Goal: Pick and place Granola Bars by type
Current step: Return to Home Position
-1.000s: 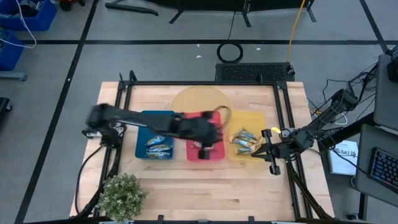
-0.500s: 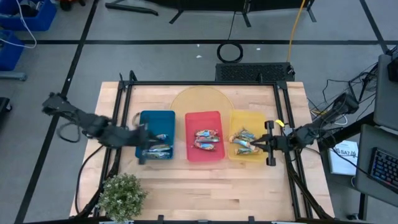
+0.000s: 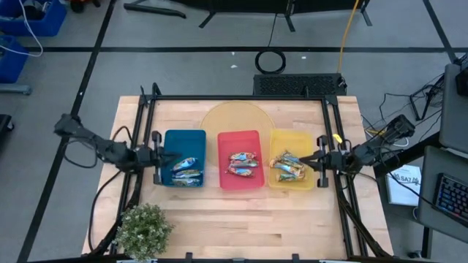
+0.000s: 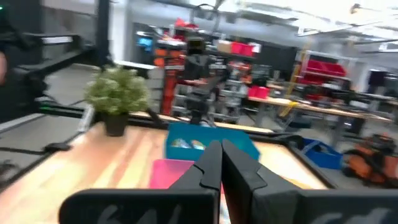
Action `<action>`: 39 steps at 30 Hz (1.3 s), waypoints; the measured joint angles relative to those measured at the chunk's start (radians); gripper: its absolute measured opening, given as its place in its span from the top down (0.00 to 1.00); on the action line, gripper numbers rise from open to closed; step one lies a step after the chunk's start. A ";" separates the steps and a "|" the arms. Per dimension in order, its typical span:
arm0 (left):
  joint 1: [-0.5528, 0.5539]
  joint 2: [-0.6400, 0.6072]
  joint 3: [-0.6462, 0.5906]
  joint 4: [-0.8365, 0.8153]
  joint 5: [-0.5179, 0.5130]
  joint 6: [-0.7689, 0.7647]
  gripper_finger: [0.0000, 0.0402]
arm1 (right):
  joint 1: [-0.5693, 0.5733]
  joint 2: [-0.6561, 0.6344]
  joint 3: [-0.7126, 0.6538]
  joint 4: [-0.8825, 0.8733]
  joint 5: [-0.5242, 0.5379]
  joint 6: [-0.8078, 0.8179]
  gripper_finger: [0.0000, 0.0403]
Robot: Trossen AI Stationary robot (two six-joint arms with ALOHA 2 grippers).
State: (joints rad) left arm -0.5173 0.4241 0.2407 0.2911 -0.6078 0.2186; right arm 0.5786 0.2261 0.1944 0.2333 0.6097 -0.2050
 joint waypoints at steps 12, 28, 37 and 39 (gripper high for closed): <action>0.379 -0.071 -0.062 0.025 0.352 -0.009 1.00 | -0.049 -0.093 -0.001 -0.042 0.072 -0.069 1.00; 0.709 -0.109 -0.076 -0.056 0.835 -0.013 1.00 | -0.323 -0.211 -0.003 -0.199 -0.230 -0.047 1.00; 0.837 -0.209 -0.159 0.000 0.965 -0.038 1.00 | -0.379 -0.224 -0.002 -0.331 -0.275 0.058 1.00; 0.848 -0.259 -0.198 0.006 0.969 -0.038 1.00 | -0.379 -0.225 -0.002 -0.337 -0.273 0.074 1.00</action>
State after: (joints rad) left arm 0.3307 0.1653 0.0427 0.2970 0.3614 0.1802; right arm 0.1993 0.0013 0.1921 -0.1036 0.3363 -0.1311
